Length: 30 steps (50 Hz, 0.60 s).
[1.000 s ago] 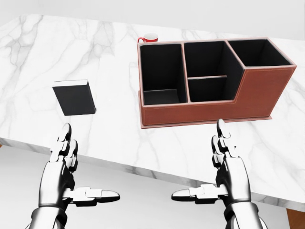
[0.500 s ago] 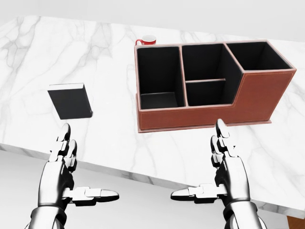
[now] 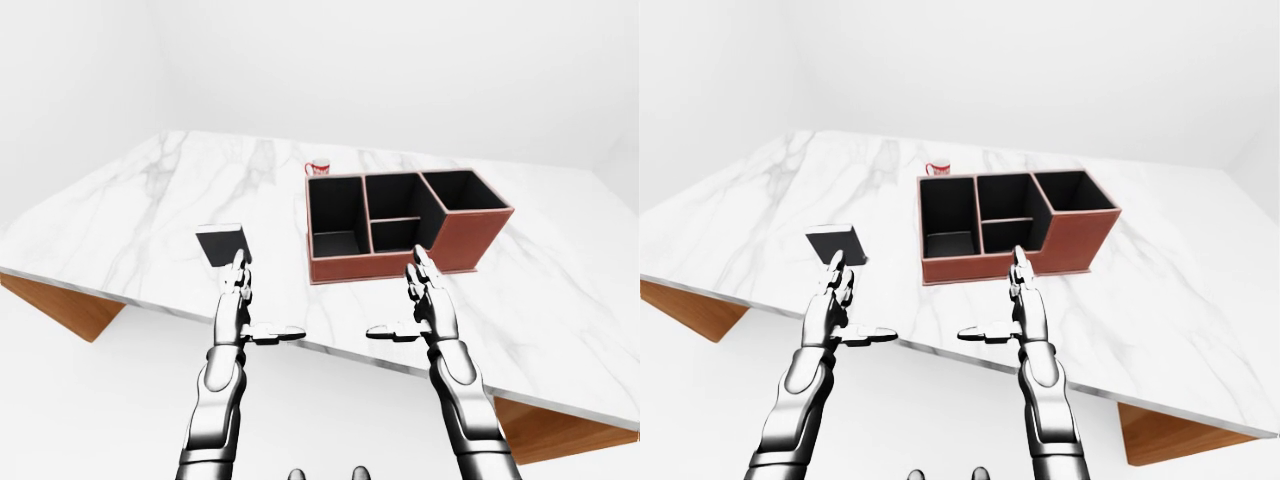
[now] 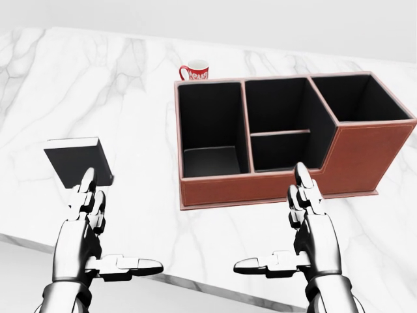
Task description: Pick up the book and place it in the right compartment of the caddy.
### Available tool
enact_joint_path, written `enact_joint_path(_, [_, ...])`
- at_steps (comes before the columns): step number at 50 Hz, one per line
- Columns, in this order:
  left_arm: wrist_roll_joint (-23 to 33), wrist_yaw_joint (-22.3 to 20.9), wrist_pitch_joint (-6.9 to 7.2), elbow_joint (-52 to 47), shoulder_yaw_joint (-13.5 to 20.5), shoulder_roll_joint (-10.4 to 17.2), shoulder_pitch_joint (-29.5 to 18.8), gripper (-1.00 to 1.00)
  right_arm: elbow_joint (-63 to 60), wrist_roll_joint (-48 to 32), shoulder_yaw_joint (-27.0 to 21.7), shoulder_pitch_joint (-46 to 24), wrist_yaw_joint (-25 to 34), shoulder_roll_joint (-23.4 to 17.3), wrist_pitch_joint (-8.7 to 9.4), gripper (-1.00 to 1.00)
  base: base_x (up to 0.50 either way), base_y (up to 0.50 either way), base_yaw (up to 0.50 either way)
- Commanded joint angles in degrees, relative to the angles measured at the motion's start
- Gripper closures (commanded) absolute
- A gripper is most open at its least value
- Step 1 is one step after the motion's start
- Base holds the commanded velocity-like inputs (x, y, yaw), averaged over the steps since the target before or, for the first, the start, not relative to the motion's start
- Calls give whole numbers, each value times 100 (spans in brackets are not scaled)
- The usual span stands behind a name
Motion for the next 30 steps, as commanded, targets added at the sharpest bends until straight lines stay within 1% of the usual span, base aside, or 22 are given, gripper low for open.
enact_joint_path(1, [6,-2,1,-22,-7,2,17,-100,-23,-24,14,20,11,1,-6,-100,26,7,0])
enact_joint_path(5, [8,-9,34,-80,-10,3,38,-100,0,-29,12,20,13,2,-24,-100,26,7,0])
enact_joint_path(7, [12,-14,3,-47,-10,2,39,-100,-16,-39,17,27,14,2,-15,-100,26,7,0])
enact_joint_path(9, [9,-17,9,-39,-3,5,26,-100,-36,-46,18,28,9,2,10,-100,26,7,0])
enact_joint_path(10, [7,-18,21,-47,1,7,23,-100,1,-48,16,20,11,3,-17,-100,26,7,0])
enact_joint_path(12, [7,-20,-12,-14,4,6,26,-100,-23,-48,17,28,8,6,2,-100,26,7,0])
enact_joint_path(13, [7,-18,-56,45,7,3,14,-100,0,-43,11,19,9,4,-7,-100,26,7,0])
enact_joint_path(15, [1,-15,-9,19,11,6,2,-100,32,-36,3,2,8,3,-10,-100,26,7,0])
enact_joint_path(17, [-3,-11,16,8,12,5,-1,-100,19,-30,-1,-15,-1,4,33,-100,26,7,0])
enact_joint_path(18, [-2,-7,59,-38,6,2,9,-100,-2,-29,2,-10,-4,5,52,-100,26,7,0])
enact_joint_path(19, [-3,-9,22,7,8,2,3,-100,47,-25,-2,-18,0,4,18,-100,26,7,0])
enact_joint_path(22, [-6,-6,51,-16,11,5,-6,-100,51,-27,0,-19,-1,3,11,-100,26,7,0])
enact_joint_path(23, [-3,-9,2,28,10,5,-5,-100,43,-31,4,-13,0,2,9,-100,25,7,0])
enact_joint_path(24, [-1,-5,40,-19,4,3,2,-100,39,-33,6,-10,-1,2,10,-100,26,7,0])
enact_joint_path(25, [-1,-6,32,-8,6,4,-4,-100,28,-33,6,-9,-1,1,18,-100,26,7,0])
enact_joint_path(26, [0,-5,34,-18,4,4,2,-100,59,-32,3,-10,4,0,-15,-100,26,7,0])
enact_joint_path(27, [1,-6,18,-1,4,3,0,-100,13,-33,6,-5,3,-1,21,-100,25,7,0])
enact_joint_path(29, [3,-10,-26,37,3,3,5,-100,20,-37,7,-3,5,-1,9,-100,25,7,0])
enact_joint_path(30, [4,-7,4,5,1,2,6,-100,31,-40,8,-5,5,0,-4,-100,26,7,0])
